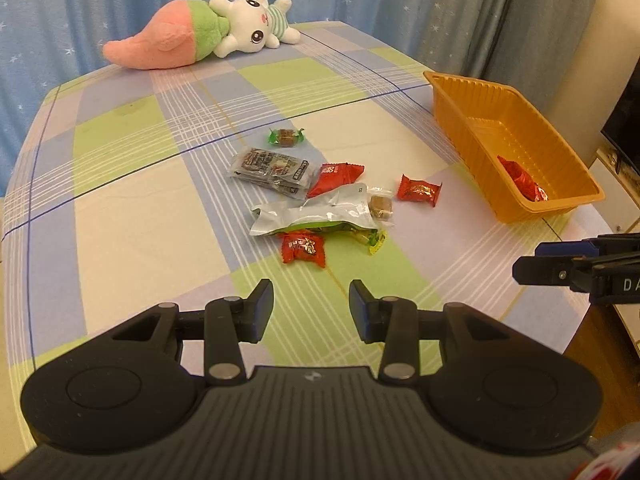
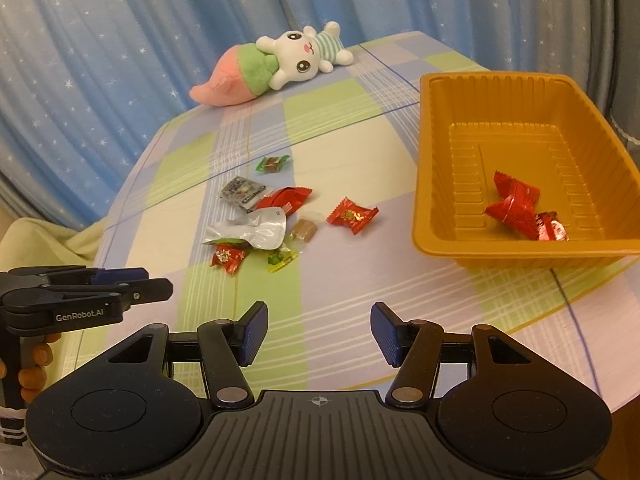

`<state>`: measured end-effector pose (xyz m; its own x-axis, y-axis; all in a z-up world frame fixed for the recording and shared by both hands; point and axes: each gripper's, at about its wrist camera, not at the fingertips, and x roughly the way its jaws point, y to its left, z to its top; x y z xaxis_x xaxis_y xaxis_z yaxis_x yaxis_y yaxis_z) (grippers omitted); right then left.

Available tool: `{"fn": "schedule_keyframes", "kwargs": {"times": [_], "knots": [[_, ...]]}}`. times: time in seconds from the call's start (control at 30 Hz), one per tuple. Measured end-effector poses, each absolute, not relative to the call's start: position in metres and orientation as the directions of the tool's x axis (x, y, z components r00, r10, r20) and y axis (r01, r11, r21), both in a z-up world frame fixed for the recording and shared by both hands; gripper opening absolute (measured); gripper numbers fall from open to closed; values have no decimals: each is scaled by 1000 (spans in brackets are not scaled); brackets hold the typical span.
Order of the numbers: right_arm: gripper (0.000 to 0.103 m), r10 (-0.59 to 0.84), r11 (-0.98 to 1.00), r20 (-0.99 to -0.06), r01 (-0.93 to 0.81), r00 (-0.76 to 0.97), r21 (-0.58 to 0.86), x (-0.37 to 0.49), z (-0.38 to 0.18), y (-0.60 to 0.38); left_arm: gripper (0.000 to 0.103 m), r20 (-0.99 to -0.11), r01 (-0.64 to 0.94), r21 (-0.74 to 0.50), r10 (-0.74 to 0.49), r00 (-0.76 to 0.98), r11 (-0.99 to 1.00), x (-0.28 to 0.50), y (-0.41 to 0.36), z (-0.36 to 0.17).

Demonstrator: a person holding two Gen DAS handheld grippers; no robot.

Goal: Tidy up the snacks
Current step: 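Move both open tools back toward the scattered candies, then grasp a red candy with the left tool while the right tool grasps a clear candy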

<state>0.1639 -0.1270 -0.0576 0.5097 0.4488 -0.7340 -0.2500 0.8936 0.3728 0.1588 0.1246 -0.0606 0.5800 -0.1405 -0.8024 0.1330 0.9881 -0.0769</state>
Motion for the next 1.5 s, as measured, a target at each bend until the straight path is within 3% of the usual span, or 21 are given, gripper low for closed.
{"fn": "schedule_keyframes", "kwargs": {"times": [0.37, 0.97, 1.2, 1.5], "knots": [[57, 423, 906, -739, -222, 525, 360, 179, -68, -110, 38, -802, 148, -100, -168, 573, 984, 191, 119, -85], [57, 442, 897, -744, -249, 501, 366, 202, -79, -96, 36, -822, 100, -56, -103, 560, 993, 226, 116, -117], [57, 453, 891, -742, -264, 493, 368, 207, -80, -91, 24, -819, 103, -64, -111, 563, 993, 227, 119, -121], [57, 458, 888, -737, -293, 497, 355, 219, -81, -76, 22, -815, 101, -74, -118, 567, 992, 213, 134, -113]]}}
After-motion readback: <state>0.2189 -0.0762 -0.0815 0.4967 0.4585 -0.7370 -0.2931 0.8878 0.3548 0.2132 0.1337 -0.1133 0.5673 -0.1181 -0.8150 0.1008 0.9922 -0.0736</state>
